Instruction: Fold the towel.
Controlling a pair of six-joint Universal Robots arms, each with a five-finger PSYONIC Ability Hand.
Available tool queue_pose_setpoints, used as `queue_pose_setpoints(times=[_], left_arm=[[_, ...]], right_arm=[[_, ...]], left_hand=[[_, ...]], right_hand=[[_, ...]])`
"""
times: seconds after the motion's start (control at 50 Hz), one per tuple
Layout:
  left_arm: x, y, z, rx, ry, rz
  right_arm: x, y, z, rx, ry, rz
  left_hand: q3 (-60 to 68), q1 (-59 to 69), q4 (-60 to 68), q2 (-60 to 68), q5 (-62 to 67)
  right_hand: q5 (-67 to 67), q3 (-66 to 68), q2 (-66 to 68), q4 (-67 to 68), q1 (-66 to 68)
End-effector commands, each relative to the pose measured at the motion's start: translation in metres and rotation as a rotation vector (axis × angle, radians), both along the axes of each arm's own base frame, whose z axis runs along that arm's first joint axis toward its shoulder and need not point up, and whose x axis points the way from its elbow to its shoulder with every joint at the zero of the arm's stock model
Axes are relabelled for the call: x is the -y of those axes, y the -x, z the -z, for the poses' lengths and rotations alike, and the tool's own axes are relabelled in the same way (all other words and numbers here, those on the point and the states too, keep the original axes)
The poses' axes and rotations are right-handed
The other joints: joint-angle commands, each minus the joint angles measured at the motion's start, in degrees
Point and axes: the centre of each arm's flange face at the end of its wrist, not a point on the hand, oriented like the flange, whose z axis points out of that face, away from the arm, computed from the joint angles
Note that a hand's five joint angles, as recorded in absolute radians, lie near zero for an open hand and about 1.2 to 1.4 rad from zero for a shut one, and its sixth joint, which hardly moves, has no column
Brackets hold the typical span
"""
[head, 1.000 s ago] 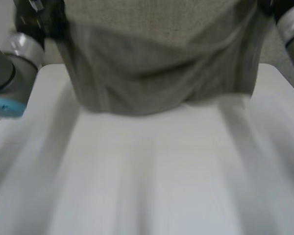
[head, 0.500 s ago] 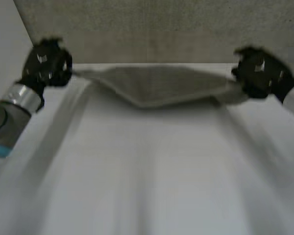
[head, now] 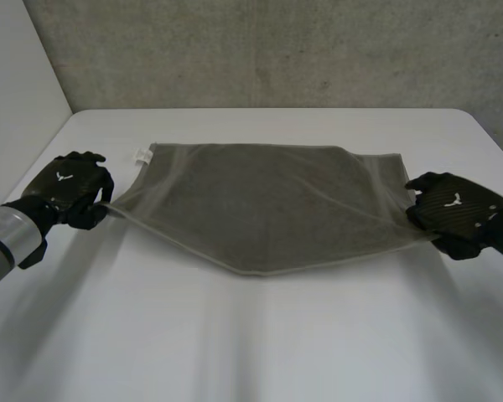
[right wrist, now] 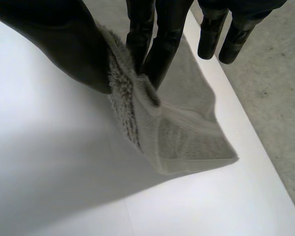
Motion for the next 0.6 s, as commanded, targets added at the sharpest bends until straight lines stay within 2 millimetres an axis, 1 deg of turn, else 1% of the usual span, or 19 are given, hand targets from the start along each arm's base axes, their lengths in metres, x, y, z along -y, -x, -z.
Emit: queue_pose_setpoints(times=[0.02, 0.04, 0.06, 0.1, 0.12, 0.16, 0.18, 0.22, 0.24, 0.28, 0.32, 0.34, 0.46, 0.5, 0.52, 0.54, 0.56, 0.58, 0.6], left_arm=[[-0.026, -0.002, -0.022, -0.021, -0.036, 0.019], [-0.033, -0.003, -0.026, -0.026, -0.046, 0.026], [-0.033, -0.003, -0.026, -0.026, -0.046, 0.026], [-0.038, -0.004, -0.031, -0.03, -0.052, 0.029], [-0.043, -0.006, -0.035, -0.036, -0.056, 0.028], [-0.052, -0.012, -0.041, -0.045, -0.063, 0.018], [-0.052, -0.012, -0.041, -0.045, -0.063, 0.018], [-0.06, -0.017, -0.047, -0.051, -0.067, 0.008], [-0.06, -0.017, -0.047, -0.051, -0.067, 0.008], [-0.066, -0.023, -0.051, -0.056, -0.064, 0.001], [-0.067, -0.024, -0.052, -0.059, -0.057, 0.006], [-0.067, -0.026, -0.055, -0.058, -0.044, 0.009], [-0.062, -0.026, -0.062, -0.051, -0.012, 0.021], [-0.055, -0.024, -0.065, -0.049, -0.003, 0.039], [-0.055, -0.024, -0.065, -0.049, -0.003, 0.039], [-0.048, -0.021, -0.064, -0.052, -0.011, 0.057], [-0.039, -0.016, -0.063, -0.053, -0.016, 0.079], [-0.039, -0.016, -0.063, -0.054, -0.016, 0.079], [-0.032, -0.009, -0.062, -0.051, -0.023, 0.099]], right_arm=[[-0.021, 0.008, -0.021, -0.051, 0.043, -0.011], [-0.026, 0.01, -0.022, -0.071, 0.048, -0.025], [-0.026, 0.01, -0.022, -0.071, 0.048, -0.025], [-0.036, 0.015, -0.023, -0.099, 0.032, -0.049], [-0.036, 0.015, -0.023, -0.099, 0.032, -0.05], [-0.046, 0.022, -0.026, -0.118, 0.007, -0.072], [-0.046, 0.022, -0.026, -0.118, 0.007, -0.072], [-0.057, 0.027, -0.028, -0.117, -0.047, -0.114], [-0.057, 0.027, -0.028, -0.117, -0.047, -0.114], [-0.066, 0.032, -0.032, -0.109, -0.1, -0.154], [-0.067, 0.037, -0.035, -0.104, -0.116, -0.153], [-0.065, 0.042, -0.037, -0.099, -0.119, -0.149], [-0.049, 0.049, -0.048, -0.055, -0.027, -0.146], [-0.03, 0.054, -0.048, -0.002, -0.032, -0.149], [-0.03, 0.054, -0.048, -0.001, -0.032, -0.149], [-0.021, 0.054, -0.047, 0.019, -0.049, -0.151], [-0.012, 0.049, -0.047, 0.041, -0.07, -0.161], [-0.012, 0.049, -0.047, 0.041, -0.07, -0.161], [-0.005, 0.044, -0.047, 0.058, -0.1, -0.166]], left_hand=[[-2.2, 7.1, -2.69, 3.0, 3.43], [-2.2, 7.1, -2.69, 3.0, 3.43], [-2.2, 7.1, -2.69, 3.0, 3.43], [-2.2, 7.1, -2.69, 3.0, 3.43], [-2.2, 7.1, -2.69, 3.0, 3.43], [-2.2, 7.1, -2.69, 3.0, 3.43], [-2.2, 7.1, -2.69, 3.0, 3.43], [-2.2, 7.1, -2.69, 3.0, 3.43], [-2.2, 7.1, -2.69, 3.0, 3.43], [-2.2, 7.1, -2.69, 3.0, 3.43], [-2.2, 7.1, -2.69, 3.0, 3.43], [-2.2, 7.1, -2.69, 3.0, 3.43], [-2.2, 7.1, -2.69, 3.0, 3.43], [-2.2, 7.1, -2.69, 3.0, 3.43], [-2.2, 7.1, -2.69, 3.0, 3.43], [-2.2, 7.1, -2.69, 3.0, 3.43], [-2.2, 7.1, -2.69, 3.0, 3.43], [-2.2, 7.1, -2.69, 3.0, 3.43], [-2.2, 7.1, -2.69, 3.0, 3.43]], right_hand=[[3.84, 0.89, 3.52, 1.58, 5.77], [3.84, 0.89, 3.52, 1.58, 5.77], [3.84, 0.89, 3.52, 1.58, 5.77], [3.84, 0.89, 3.52, 1.58, 5.77], [3.84, 0.89, 3.52, 1.58, 5.77], [3.84, 0.89, 3.52, 1.58, 5.77], [3.84, 0.89, 3.52, 1.58, 5.77], [3.84, 0.89, 3.52, 1.58, 5.77], [3.84, 0.89, 3.52, 1.58, 5.77], [3.84, 0.89, 3.52, 1.58, 5.77], [3.84, 0.89, 3.52, 1.58, 5.77], [3.84, 0.89, 3.52, 1.58, 5.77], [3.84, 0.89, 3.52, 1.58, 5.77], [3.84, 0.89, 3.52, 1.58, 5.77], [3.84, 0.89, 3.52, 1.58, 5.77], [3.84, 0.89, 3.52, 1.58, 5.77], [3.84, 0.89, 3.52, 1.58, 5.77], [3.84, 0.89, 3.52, 1.58, 5.77], [3.84, 0.89, 3.52, 1.58, 5.77]])
